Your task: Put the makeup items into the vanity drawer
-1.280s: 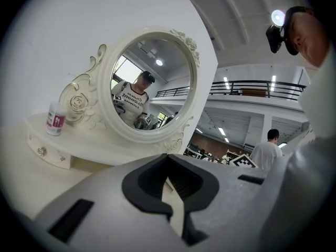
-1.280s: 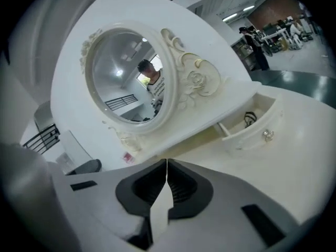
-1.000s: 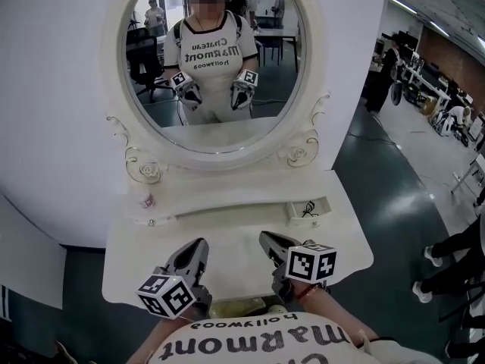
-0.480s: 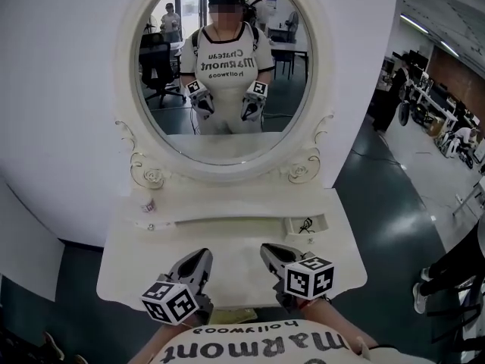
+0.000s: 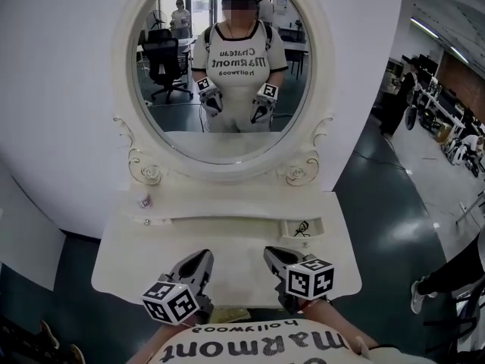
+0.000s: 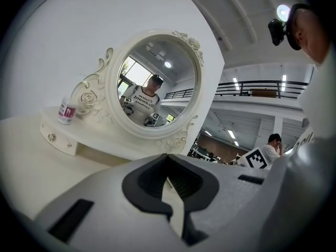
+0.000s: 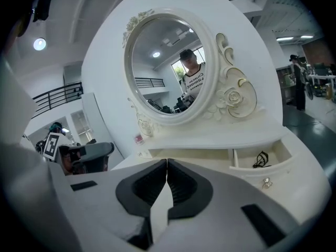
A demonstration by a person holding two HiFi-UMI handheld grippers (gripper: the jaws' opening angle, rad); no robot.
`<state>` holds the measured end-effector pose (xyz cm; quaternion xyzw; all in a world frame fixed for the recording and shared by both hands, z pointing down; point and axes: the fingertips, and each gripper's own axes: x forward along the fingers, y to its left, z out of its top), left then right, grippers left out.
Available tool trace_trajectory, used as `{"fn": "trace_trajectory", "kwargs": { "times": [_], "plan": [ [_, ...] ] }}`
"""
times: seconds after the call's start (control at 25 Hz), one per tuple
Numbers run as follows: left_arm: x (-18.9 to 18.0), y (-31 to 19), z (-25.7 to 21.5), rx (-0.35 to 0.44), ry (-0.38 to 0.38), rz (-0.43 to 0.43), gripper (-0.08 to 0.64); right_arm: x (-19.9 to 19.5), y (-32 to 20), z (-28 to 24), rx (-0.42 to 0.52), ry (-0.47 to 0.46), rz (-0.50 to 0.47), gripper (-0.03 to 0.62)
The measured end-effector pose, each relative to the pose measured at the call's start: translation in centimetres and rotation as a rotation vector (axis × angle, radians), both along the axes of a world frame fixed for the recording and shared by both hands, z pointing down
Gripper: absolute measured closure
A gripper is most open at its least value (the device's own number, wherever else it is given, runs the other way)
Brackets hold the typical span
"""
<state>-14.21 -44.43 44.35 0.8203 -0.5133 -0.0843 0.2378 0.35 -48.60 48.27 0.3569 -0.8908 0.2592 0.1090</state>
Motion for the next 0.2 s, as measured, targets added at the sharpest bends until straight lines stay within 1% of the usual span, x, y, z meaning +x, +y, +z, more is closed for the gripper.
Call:
{"fn": "trace_trajectory", "kwargs": {
  "times": [0.2],
  "plan": [
    [0.68,0.14,0.57,-0.012,0.000,-0.010,0.552,0.84,0.00,0.70,-0.011,0.005,-0.008,0.563]
  ]
}}
